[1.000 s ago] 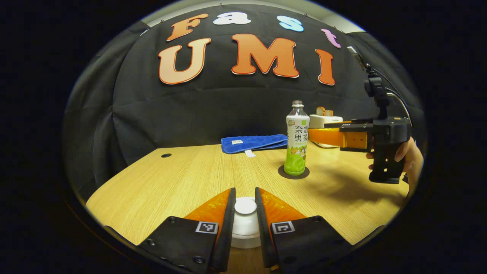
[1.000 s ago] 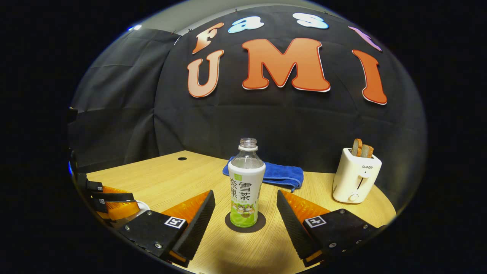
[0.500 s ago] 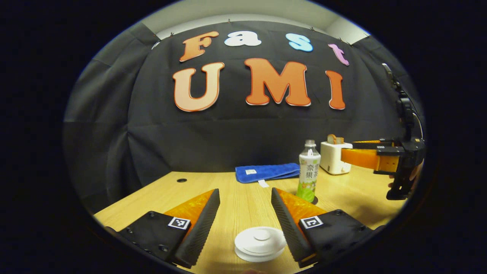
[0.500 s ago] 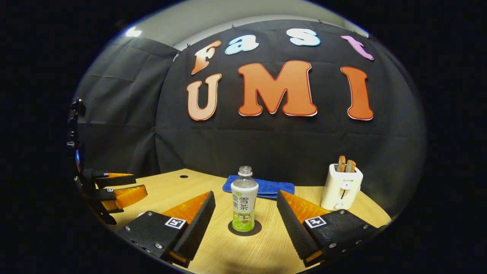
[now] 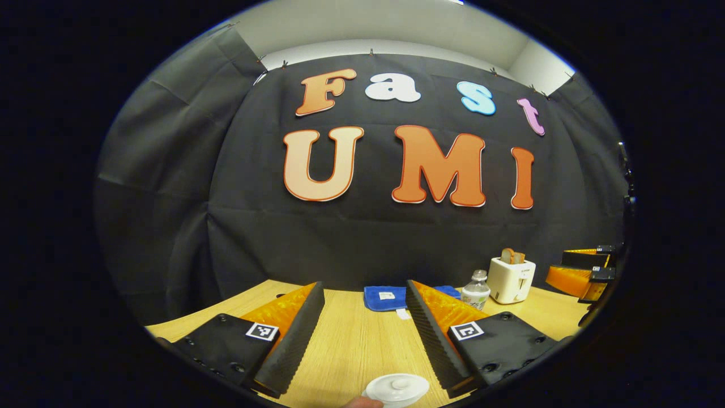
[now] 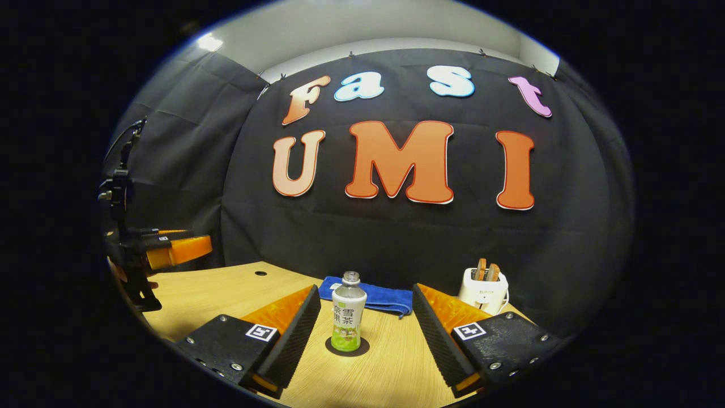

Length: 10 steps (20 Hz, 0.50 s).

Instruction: Open the teacup lid with one hand, grasp the water bottle and pour water into the teacup with the other hand; after pouring, place the water bottle on the coaster and then close the teacup lid.

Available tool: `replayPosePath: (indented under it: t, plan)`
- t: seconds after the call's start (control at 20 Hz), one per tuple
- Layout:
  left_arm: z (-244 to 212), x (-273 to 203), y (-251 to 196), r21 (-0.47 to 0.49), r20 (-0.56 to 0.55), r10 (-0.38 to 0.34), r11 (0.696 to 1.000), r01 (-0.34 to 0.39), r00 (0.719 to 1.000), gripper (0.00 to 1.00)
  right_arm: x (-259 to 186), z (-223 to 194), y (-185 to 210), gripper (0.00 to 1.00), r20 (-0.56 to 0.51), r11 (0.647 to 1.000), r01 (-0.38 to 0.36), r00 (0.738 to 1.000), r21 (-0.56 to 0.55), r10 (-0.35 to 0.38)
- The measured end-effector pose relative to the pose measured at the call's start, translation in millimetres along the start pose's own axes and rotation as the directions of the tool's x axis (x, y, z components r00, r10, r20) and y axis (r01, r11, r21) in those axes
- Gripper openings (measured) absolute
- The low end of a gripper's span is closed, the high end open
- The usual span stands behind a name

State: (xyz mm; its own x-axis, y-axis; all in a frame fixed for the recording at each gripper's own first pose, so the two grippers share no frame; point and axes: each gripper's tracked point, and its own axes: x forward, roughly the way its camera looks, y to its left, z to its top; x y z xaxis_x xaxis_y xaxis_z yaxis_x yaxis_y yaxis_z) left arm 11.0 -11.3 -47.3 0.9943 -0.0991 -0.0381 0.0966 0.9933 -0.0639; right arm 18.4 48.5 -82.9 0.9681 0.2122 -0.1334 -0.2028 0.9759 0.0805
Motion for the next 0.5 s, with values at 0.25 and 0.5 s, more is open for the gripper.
replayPosePath:
  t: [0.25,0.5]
  plan:
    - [27,-1,-16,0.019,0.053,0.006,1.0,-0.007,0.999,0.96,-5,12,9,0.98,0.032,1.0,0.02,0.999,-0.01,-0.02]
    - [30,-8,-20,0.002,0.07,-0.001,1.0,0.001,0.998,0.96,-6,18,7,0.98,0.047,0.999,0.041,0.998,0.018,-0.042]
